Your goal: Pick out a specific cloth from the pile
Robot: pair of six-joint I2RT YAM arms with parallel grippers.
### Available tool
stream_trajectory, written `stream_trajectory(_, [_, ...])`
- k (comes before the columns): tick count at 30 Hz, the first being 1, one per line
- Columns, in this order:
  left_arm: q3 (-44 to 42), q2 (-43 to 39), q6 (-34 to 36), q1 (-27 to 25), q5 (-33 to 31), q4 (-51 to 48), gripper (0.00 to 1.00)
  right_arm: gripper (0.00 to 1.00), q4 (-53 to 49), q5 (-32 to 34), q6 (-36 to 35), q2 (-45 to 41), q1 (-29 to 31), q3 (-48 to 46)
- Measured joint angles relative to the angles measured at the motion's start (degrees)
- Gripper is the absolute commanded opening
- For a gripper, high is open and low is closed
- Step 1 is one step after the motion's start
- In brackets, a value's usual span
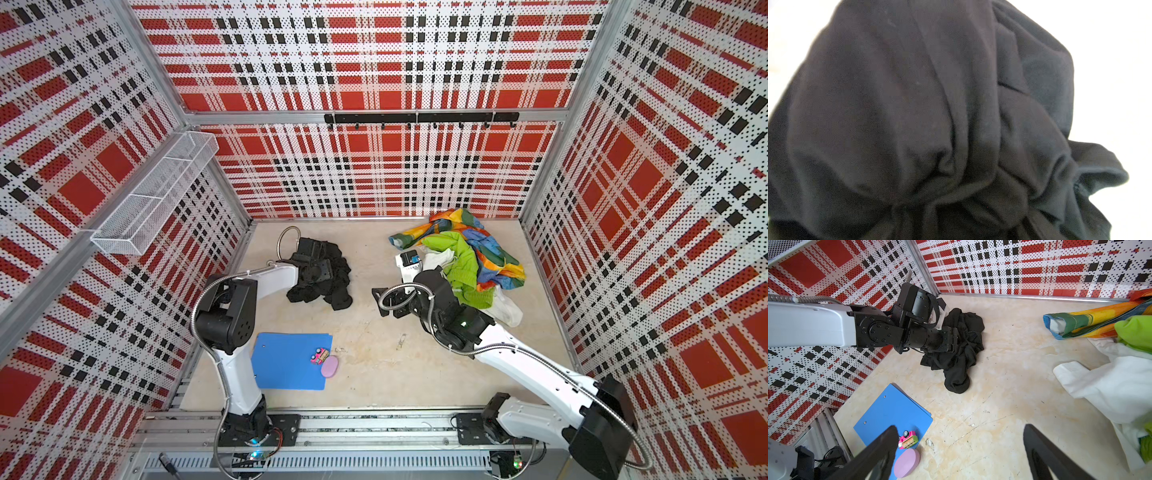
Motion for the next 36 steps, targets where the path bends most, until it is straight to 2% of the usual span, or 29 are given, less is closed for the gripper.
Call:
stream_trajectory(8, [0.9,-3.3,2.2,-2.5,-4.8,-3.3,0.74,1.0,-0.8,1.2,-0.3,0.0,0.0,-0.2])
stream_trajectory(16, [2.5,-0.1,2.6,-2.8,-5.4,-3.9,0.74,1.0,-1.6,2.7,-0.3,-1.7,0.0,-0.9])
stream_trajectory(22, [2.6,-2.7,3.2,-2.9,-5.4,-5.3,0.79,1.0,-2.1,5.1,-0.6,-4.0,0.0,-1.6])
stream_trajectory(25, [2.1,-7.8,3.7,-2.9,-5.4,-6.1,0.85,1.0,-2.6,6.0,-1.0,-5.0,0.0,-2.1])
stream_trajectory(28, [1.9,-15.2,4.6,-3.1,-5.6,-6.2,0.99,1.0,-3.0,7.0,-1.2,-6.1,0.0,-2.9])
stream_trajectory(32, [-0.2,-25.2,5.3,-3.5,-6.0,-4.8,0.99,1.0,-3.7,7.7,-1.8,-8.1,0.0,-4.1])
stream_trajectory(36, [-6.3,-34.5,6.3,-3.5,-6.1,-3.0,0.99,1.0,-4.0,8.2,-2.7,-10.4,0.0,-5.3])
